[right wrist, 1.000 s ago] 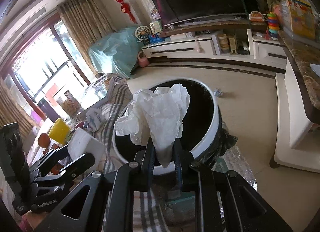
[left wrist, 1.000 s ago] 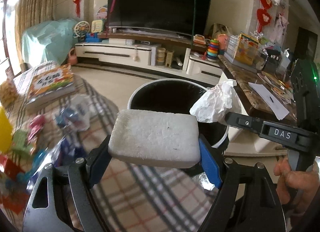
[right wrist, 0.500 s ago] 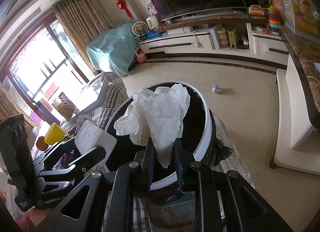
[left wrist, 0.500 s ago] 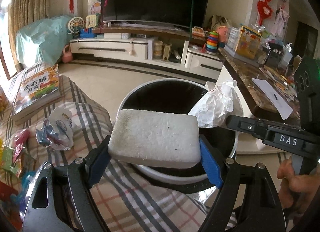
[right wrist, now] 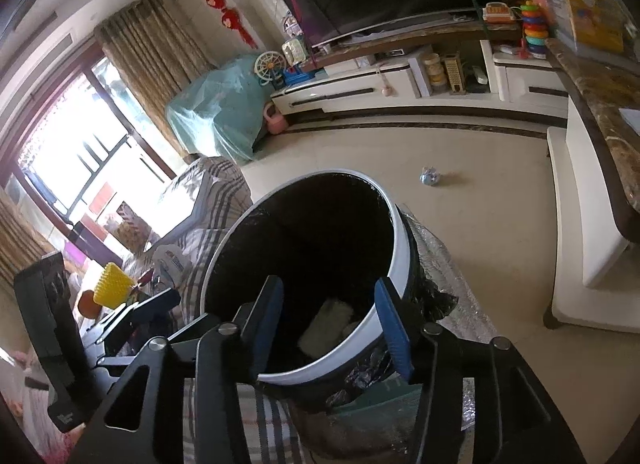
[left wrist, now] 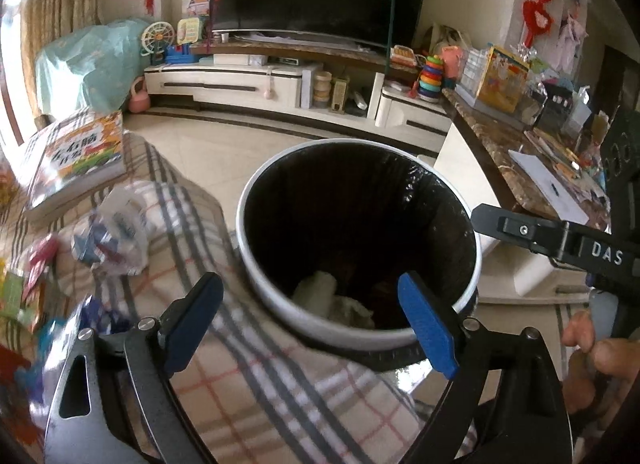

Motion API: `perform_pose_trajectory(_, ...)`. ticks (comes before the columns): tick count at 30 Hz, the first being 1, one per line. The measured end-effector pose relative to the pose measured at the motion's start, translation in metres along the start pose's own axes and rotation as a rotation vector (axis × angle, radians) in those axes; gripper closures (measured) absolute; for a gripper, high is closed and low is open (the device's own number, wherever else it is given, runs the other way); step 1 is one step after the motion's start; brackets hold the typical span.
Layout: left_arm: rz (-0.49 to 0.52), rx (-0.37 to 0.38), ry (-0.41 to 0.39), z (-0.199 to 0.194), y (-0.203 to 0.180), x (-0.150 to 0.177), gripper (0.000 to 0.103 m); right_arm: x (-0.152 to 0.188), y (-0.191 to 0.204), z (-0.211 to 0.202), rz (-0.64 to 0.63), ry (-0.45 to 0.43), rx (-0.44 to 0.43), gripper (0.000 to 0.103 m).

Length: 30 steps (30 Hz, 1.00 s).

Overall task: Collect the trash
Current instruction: 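Grasp the orange snack wrapper with the left tool while the right tool grasps the blue plastic bag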

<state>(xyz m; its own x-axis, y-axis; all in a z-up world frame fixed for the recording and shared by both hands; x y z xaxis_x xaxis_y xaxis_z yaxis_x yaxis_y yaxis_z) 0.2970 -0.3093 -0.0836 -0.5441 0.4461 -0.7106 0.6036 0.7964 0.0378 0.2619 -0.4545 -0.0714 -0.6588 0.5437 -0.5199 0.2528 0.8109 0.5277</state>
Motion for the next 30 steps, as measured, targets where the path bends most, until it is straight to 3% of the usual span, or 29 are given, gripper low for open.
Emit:
perform_pose_trajectory(8,-0.063,-0.019,-0.028,-0.035,0.018,0.035,0.012,0.021,0.017,-0.004,-0.003,-0.011,-0.022,0.041)
perform_pose_trajectory(11,-0.089,-0.038,-0.036,-0.049,0.029,0.049,0.012,0.034,0.029,-0.005,-0.014,-0.006,-0.038,0.030)
perform_pose_trajectory(26,-0.248,-0.146,-0.028,-0.106,0.098,0.127,0.012,0.103,0.096,0.013,-0.081,0.082,-0.111,0.022)
perform_pose_trajectory(30,-0.273,-0.179,-0.028,-0.119,0.115,0.143,0.012,0.121,0.112,0.022,-0.093,0.120,-0.133,0.012)
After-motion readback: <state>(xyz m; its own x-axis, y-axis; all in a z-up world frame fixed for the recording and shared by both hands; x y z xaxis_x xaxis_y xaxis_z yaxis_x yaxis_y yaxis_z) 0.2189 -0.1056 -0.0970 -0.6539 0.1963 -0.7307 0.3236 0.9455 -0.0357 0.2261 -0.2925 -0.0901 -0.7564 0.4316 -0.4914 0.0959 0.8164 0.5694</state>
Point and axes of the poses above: each gripper's, at about its wrist camera, not at the fingertips, and z roughly the way its jaws point, y to its left, x to its underside, the point moved 10 cm from there along z, roughly the way its jaws point, and after that the axes turned 12 degrees about z, right-handed, at the moved point
